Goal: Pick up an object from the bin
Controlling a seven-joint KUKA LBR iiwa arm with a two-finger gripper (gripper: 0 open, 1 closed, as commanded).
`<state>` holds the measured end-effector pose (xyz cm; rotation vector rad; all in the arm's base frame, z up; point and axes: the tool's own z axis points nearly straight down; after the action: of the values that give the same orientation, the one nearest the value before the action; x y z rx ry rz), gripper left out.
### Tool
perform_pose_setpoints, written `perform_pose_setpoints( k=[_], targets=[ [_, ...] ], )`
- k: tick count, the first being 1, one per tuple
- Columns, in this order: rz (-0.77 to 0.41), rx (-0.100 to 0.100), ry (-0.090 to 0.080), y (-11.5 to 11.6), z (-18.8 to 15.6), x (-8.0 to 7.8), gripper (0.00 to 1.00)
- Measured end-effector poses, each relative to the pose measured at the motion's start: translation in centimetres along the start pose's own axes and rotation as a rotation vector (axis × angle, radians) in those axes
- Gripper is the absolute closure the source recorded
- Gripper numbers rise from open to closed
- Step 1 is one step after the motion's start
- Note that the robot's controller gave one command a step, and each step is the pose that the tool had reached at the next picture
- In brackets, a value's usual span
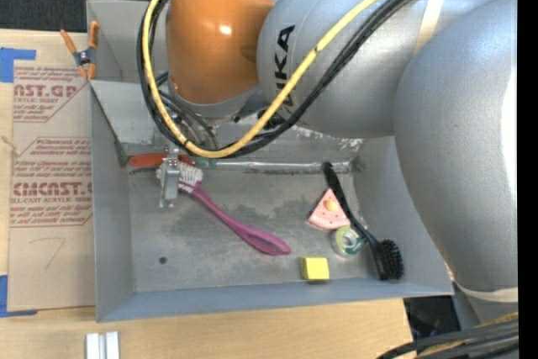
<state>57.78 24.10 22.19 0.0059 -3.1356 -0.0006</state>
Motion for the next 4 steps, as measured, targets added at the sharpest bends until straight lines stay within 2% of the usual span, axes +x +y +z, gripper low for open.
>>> perform_pose_setpoints(
  k=[1,2,3,4],
  targets=[
    [0.003,-0.002,-0.007,-0.1,-0.5,-0.2,0.0],
    [0.211,-0.006,-0.012,-6.2,12.1,-0.2,0.0],
    [0.039,-0.009,-0.018,0.4,6.5,-1.2,0.0],
    [0.483,0.0,-0.005,-7.5,12.2,2.2,0.0]
  ],
)
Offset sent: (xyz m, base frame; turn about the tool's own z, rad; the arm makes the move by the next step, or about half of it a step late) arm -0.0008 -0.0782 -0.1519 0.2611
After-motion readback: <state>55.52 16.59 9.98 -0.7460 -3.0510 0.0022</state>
